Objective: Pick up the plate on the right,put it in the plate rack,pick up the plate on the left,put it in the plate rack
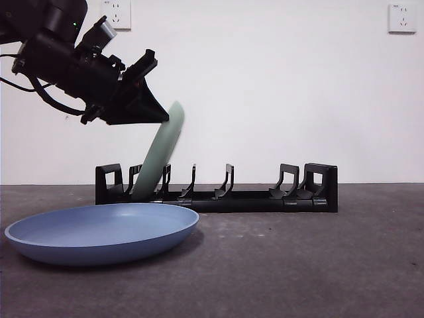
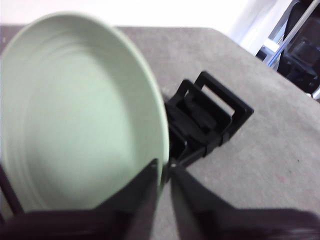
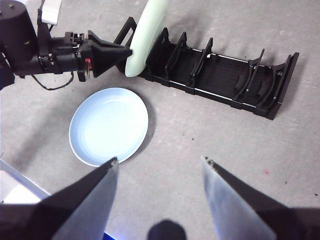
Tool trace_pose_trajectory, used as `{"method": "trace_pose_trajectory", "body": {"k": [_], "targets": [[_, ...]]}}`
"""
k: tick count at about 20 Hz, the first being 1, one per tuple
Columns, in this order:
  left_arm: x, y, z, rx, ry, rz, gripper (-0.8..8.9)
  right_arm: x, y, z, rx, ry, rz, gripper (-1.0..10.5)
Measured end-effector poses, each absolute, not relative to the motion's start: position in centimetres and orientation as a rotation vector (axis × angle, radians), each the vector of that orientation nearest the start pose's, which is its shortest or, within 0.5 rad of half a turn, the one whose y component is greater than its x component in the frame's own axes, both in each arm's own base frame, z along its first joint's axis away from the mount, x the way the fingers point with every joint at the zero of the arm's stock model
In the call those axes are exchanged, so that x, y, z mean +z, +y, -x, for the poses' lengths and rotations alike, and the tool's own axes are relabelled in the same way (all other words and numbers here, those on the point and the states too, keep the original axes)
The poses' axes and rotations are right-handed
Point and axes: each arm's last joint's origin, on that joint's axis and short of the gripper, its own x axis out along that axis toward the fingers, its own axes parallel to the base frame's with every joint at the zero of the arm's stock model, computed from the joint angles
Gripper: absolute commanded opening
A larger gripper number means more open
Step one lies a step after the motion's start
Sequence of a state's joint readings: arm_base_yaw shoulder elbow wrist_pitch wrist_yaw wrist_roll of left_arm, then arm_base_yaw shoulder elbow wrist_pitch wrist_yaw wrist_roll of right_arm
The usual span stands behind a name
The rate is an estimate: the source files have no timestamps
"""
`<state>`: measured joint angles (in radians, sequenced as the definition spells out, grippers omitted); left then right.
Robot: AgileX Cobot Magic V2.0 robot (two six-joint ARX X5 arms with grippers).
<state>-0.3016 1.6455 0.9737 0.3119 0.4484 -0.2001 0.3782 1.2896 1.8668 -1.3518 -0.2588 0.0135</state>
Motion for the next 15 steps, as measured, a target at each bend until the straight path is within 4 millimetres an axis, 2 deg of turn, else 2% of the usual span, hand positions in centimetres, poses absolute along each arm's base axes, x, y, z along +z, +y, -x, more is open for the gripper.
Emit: {"method": "trace_pose_trajectory", "body": {"k": [3,5,7,9,13,15], "targets": [[24.0,-11.6,-32.9,-0.703,0.439,0.218,1.98,47.4,7.6,-17.2,0.600,0.790,0.037,2.8],[25.8,-11.2,-31.9,-0.707,0.407,0.216,2.03,47.4,7.6,-17.2,0.601,0.789,0.040,2.8],[27.7,-10.8,-30.6,-0.712,0.381,0.215,3.39,47.4,7.6,-17.2,0.602,0.789,0.041,2.8],[29.7,-10.3,-28.7,-0.742,0.373,0.217,3.80,47.3,7.7,-17.3,0.602,0.793,0.041,2.8],[34.1,-8.6,-22.5,-0.831,0.321,0.101,3.79,46.1,8.7,-19.5,0.631,0.863,0.028,2.8],[35.1,-7.5,-18.9,-0.853,0.314,-0.030,3.78,45.0,9.8,-21.5,0.684,0.914,0.007,2.8]]}}
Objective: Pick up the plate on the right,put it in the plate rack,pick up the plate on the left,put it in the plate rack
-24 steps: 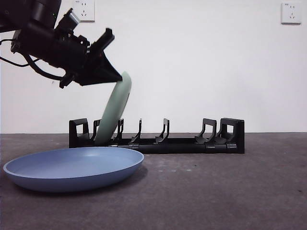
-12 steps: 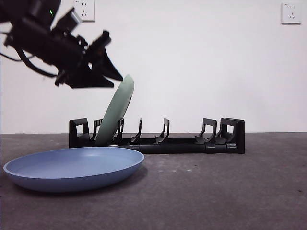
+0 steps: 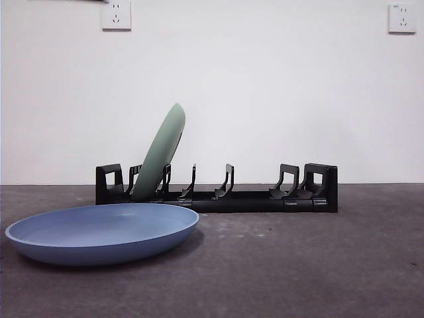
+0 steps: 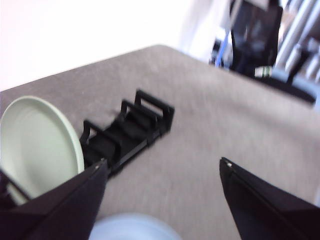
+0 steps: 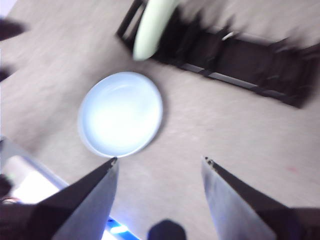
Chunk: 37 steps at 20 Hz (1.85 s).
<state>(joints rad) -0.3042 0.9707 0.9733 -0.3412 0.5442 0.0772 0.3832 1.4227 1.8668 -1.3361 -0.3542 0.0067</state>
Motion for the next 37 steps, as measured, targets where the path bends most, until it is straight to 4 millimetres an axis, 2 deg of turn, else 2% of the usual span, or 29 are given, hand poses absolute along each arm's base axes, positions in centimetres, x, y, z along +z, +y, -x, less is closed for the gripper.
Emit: {"method": "trace_pose_trajectory", "body": {"k": [3,6,11,13,16,20,24,37], "targets": [[34.7,-6.5,-14.5,-0.882,0.405,-0.232,3.77,42.6,12.3,-24.7,0.724,0.991,0.022,2.8],[34.0,-5.8,-11.8,-0.876,0.484,-0.363,3.77,39.1,15.7,-28.0,0.761,1.083,0.055,2.8],[34.7,-4.9,-9.2,-0.841,0.459,-0.466,3.77,30.8,22.1,-31.9,0.811,1.258,0.122,2.8],[35.7,-4.6,-8.6,-0.794,0.456,-0.506,3.77,27.8,23.8,-32.7,0.806,1.329,0.151,2.8],[37.0,-4.3,-7.9,-0.779,0.440,-0.545,3.77,24.4,25.5,-33.7,0.781,1.376,0.189,2.8],[37.9,-4.2,-7.5,-0.777,0.405,-0.554,3.77,22.3,26.3,-34.4,0.769,1.384,0.189,2.8],[38.0,-4.2,-7.4,-0.771,0.406,-0.557,3.77,20.8,26.8,-34.8,0.759,1.402,0.188,2.8],[37.9,-4.2,-7.5,-0.773,0.414,-0.558,3.77,19.1,27.7,-35.3,0.738,1.361,0.164,2.8]]}}
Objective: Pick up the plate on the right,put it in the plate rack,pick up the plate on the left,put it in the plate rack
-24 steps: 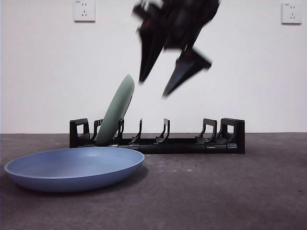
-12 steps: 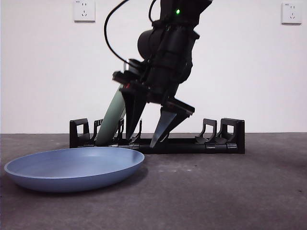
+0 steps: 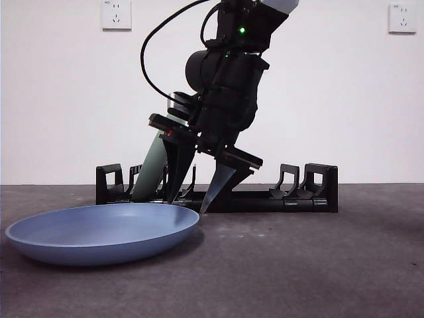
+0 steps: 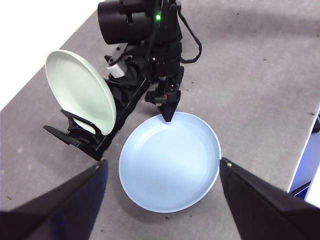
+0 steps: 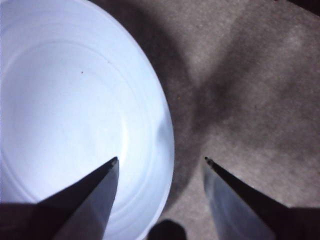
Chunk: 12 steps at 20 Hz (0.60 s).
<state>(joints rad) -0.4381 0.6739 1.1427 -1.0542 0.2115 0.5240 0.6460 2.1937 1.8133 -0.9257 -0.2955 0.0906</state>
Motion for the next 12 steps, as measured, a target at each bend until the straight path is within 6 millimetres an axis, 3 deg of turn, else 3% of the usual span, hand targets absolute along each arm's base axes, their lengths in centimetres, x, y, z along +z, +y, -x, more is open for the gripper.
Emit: {"method": "trace_pose_trajectory", "body": {"k": [5,7,12], "targets": [[37.9,-4.3,-7.4,-0.789,0.410,-0.562,3.77,18.1,28.0,-35.2,0.732,1.387,0.167,2.8],[37.9,-4.4,-7.4,-0.798,0.408,-0.565,3.77,18.1,28.0,-35.2,0.728,1.387,0.161,1.8],[37.9,-4.5,-7.3,-0.818,0.403,-0.569,3.77,17.8,28.1,-35.3,0.725,1.401,0.142,1.8]]}}
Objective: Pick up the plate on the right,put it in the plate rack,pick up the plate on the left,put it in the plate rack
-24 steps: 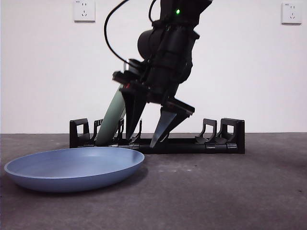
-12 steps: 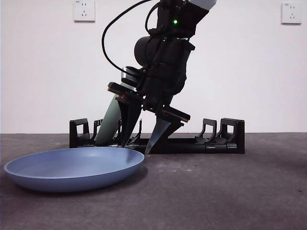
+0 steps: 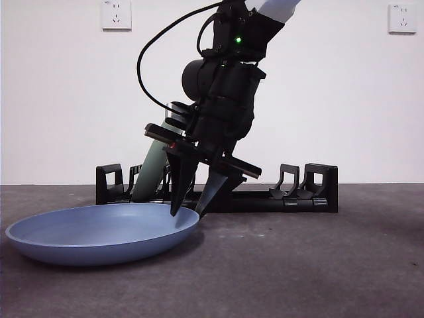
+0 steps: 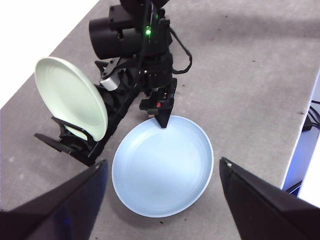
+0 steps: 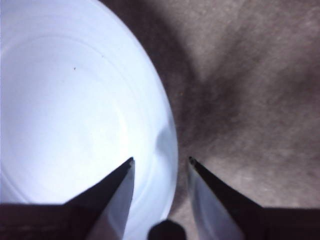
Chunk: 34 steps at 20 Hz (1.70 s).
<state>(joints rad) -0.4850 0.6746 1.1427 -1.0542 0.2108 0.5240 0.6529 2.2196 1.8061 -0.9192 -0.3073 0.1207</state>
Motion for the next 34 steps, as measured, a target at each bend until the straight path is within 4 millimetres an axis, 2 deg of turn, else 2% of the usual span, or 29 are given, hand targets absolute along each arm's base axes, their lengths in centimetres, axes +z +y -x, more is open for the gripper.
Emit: {"method": "trace_pose_trajectory", "body": {"k": [1,4,5,11,14,16,19,21,23,25,30,34], "targets": [[37.9,-4.6,-7.3,-0.822,0.401,-0.571,3.77,17.5,28.1,-35.3,0.722,1.409,0.143,1.8],[37.9,-4.7,-7.1,-0.845,0.396,-0.577,3.77,17.2,28.1,-35.3,0.713,1.421,0.138,0.0],[37.9,-4.8,-7.1,-0.852,0.394,-0.579,3.77,17.2,28.1,-35.3,0.711,1.420,0.135,-0.1],[37.6,-5.6,-7.3,-0.929,0.408,-0.618,3.77,17.2,28.1,-35.3,0.712,1.428,0.115,-0.1],[37.2,-6.6,-7.5,-1.004,0.438,-0.670,3.78,17.8,27.0,-35.4,0.683,1.469,0.106,-0.1],[37.0,-7.3,-7.8,-1.026,0.450,-0.714,3.78,19.8,25.6,-35.1,0.655,1.471,0.110,-0.1],[36.4,-9.0,-8.2,-1.076,0.466,-0.802,3.79,25.0,22.7,-34.7,0.636,1.382,0.062,-0.1],[36.0,-10.4,-8.5,-1.101,0.474,-0.874,3.79,28.7,20.6,-33.8,0.623,1.316,0.032,-0.1],[35.4,-12.3,-9.1,-1.119,0.472,-0.945,3.79,31.3,19.3,-32.3,0.631,1.287,0.012,-0.1],[34.8,-14.2,-9.5,-1.129,0.467,-1.007,3.79,32.9,18.3,-31.2,0.639,1.288,-0.002,-0.1],[32.2,-18.2,-10.9,-1.079,0.542,-1.181,3.77,35.3,17.3,-29.3,0.697,1.259,-0.038,-0.1],[31.6,-19.4,-11.7,-1.025,0.532,-1.204,3.71,35.6,16.9,-28.5,0.705,1.292,-0.028,-0.1]]}}
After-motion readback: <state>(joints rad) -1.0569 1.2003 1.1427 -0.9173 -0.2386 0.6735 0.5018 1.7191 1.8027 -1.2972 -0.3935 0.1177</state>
